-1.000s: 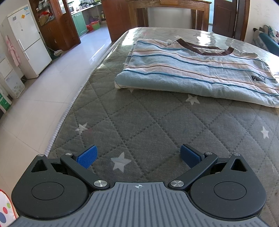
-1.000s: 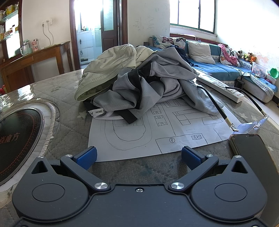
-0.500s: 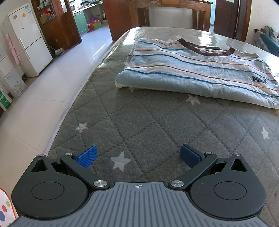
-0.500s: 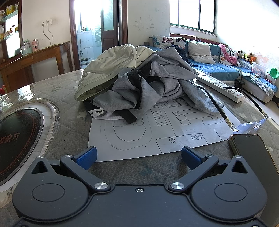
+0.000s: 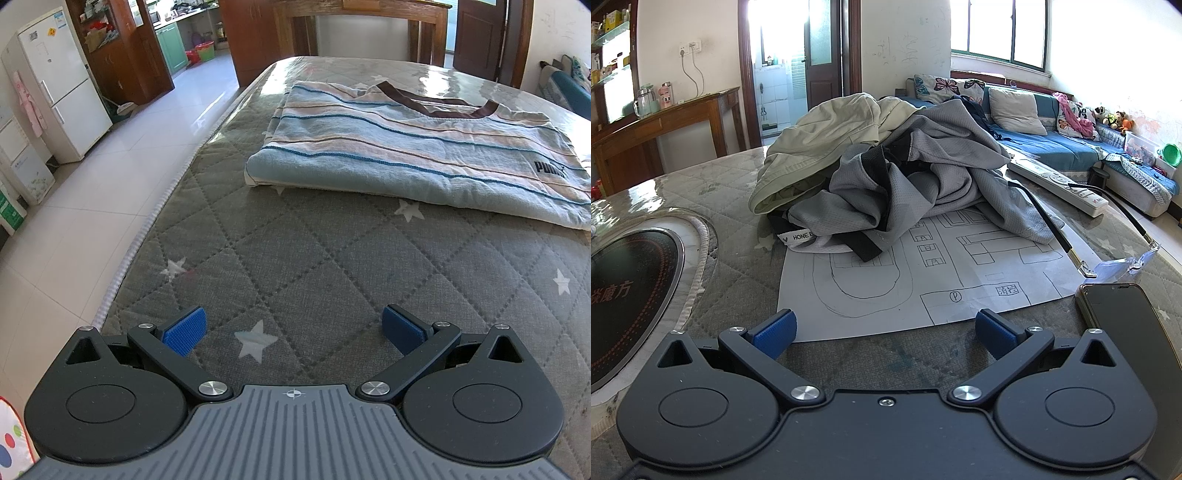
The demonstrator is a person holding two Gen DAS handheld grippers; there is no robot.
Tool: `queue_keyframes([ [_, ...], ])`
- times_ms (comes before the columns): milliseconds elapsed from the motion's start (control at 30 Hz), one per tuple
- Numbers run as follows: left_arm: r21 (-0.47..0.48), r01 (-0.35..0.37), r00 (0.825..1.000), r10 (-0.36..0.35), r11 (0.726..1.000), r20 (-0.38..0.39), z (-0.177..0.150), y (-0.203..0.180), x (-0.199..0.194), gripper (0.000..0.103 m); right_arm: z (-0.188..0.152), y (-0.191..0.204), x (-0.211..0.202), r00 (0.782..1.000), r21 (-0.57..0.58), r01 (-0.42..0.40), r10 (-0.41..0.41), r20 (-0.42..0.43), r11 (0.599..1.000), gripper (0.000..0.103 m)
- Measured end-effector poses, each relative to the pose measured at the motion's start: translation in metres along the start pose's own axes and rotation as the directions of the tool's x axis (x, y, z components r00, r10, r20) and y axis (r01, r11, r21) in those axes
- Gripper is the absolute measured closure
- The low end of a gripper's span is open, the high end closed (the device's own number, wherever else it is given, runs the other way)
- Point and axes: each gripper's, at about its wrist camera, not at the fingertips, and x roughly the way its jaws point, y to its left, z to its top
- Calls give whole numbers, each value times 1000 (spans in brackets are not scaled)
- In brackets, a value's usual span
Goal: Fold clothes
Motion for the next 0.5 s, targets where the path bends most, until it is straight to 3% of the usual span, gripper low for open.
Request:
queue_keyframes([
  [500,4,-2,1000,2,1000,-1,1,2,0,0,0,0,0,1000,0,0,0,0,1000,0],
])
